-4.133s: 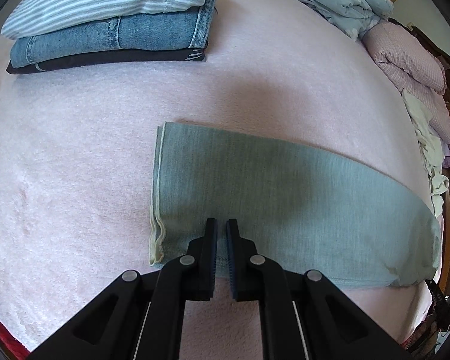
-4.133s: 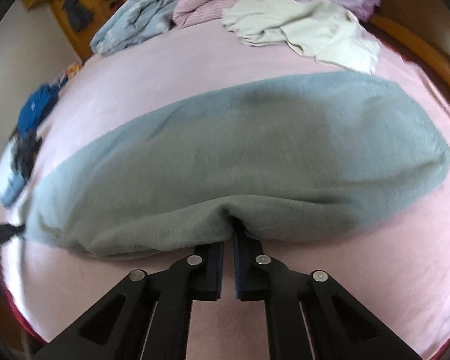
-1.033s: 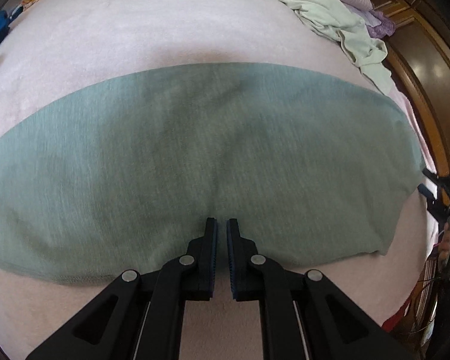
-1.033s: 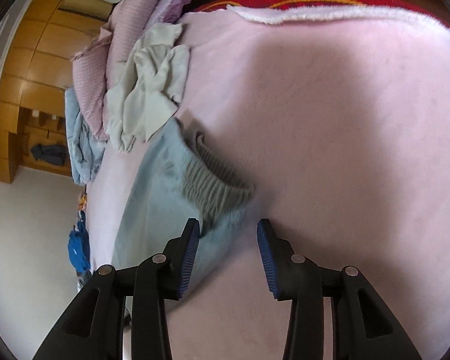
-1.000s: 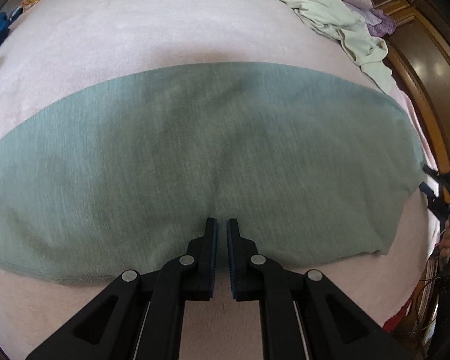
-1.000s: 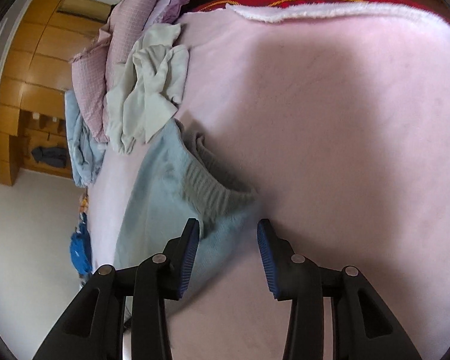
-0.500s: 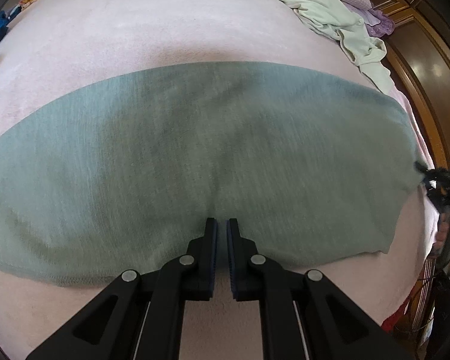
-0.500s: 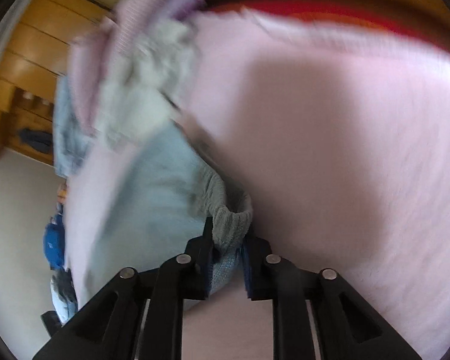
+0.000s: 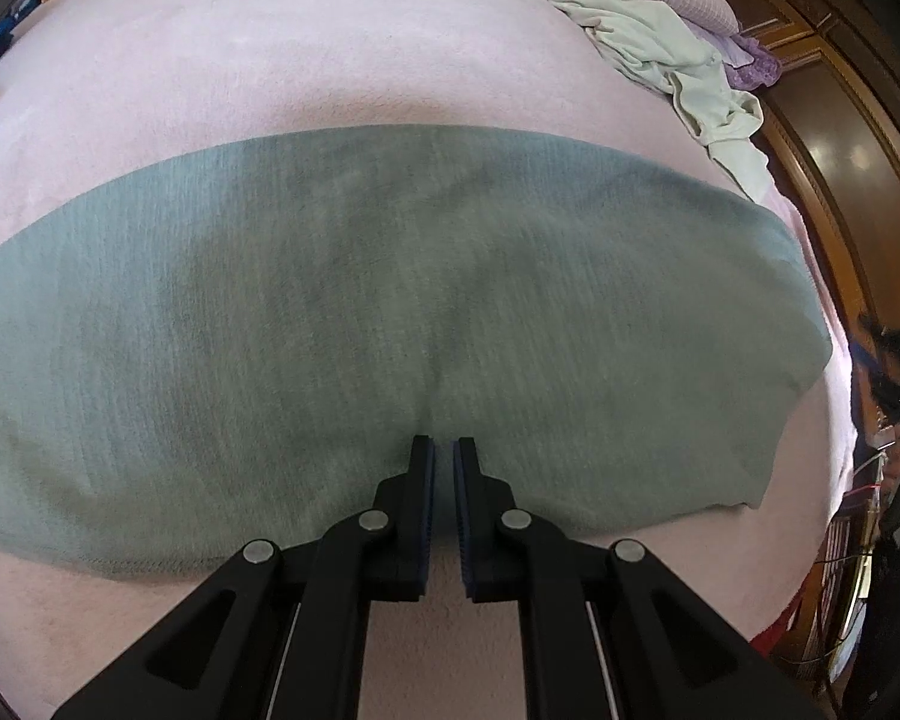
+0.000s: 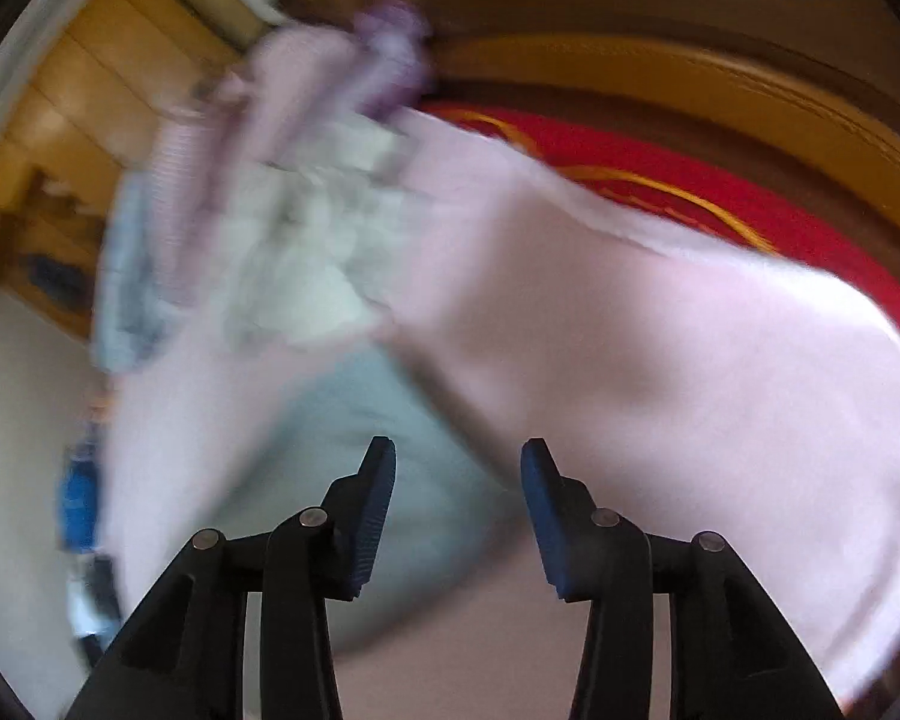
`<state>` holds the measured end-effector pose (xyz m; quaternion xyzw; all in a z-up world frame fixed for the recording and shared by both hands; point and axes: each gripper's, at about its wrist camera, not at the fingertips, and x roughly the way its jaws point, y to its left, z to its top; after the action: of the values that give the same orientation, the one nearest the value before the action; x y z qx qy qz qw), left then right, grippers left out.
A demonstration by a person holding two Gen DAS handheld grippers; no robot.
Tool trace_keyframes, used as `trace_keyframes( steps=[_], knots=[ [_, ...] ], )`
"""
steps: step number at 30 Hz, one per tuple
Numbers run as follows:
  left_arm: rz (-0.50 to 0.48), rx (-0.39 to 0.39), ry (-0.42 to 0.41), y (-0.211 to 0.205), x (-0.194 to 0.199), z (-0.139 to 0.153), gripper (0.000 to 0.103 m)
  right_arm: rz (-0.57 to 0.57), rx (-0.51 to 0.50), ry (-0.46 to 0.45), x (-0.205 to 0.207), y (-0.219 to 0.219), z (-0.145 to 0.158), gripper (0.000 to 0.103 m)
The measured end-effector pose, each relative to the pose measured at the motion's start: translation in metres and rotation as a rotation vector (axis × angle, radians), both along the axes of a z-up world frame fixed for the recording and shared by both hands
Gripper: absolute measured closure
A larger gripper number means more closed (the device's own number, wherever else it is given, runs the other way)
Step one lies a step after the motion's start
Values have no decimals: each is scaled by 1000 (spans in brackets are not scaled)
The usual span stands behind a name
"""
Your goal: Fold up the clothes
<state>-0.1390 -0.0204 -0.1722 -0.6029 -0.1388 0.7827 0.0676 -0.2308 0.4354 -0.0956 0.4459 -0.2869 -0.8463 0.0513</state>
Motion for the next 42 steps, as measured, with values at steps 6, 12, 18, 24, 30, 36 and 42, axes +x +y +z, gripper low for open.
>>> trace_keyframes(
  steps=[6, 12, 18, 24, 30, 36, 42],
  knots=[
    [9, 31, 3, -7, 2, -2, 98, 100, -174, -38, -69, -36, -22, 59],
    [7, 39, -1, -11, 4, -2, 98, 52, 16, -169, -106, -42, -56, 89],
    [9, 54, 3, -16, 7, -3, 98, 101, 64, -132, -98, -45, -39, 95],
    [13, 58, 8, -19, 12, -3, 98, 287, -92, -20, -77, -87, -15, 66],
    [12, 56, 9, -21, 14, -2, 98, 216, 46, -220, -103, -91, -62, 70],
    [16, 63, 12, -24, 17, -2, 98, 323, -134, -109, -55, -113, -19, 61],
    [15, 79, 2, -28, 18, -2, 98, 592, -191, -165, 40, -203, -42, 58]
  ],
)
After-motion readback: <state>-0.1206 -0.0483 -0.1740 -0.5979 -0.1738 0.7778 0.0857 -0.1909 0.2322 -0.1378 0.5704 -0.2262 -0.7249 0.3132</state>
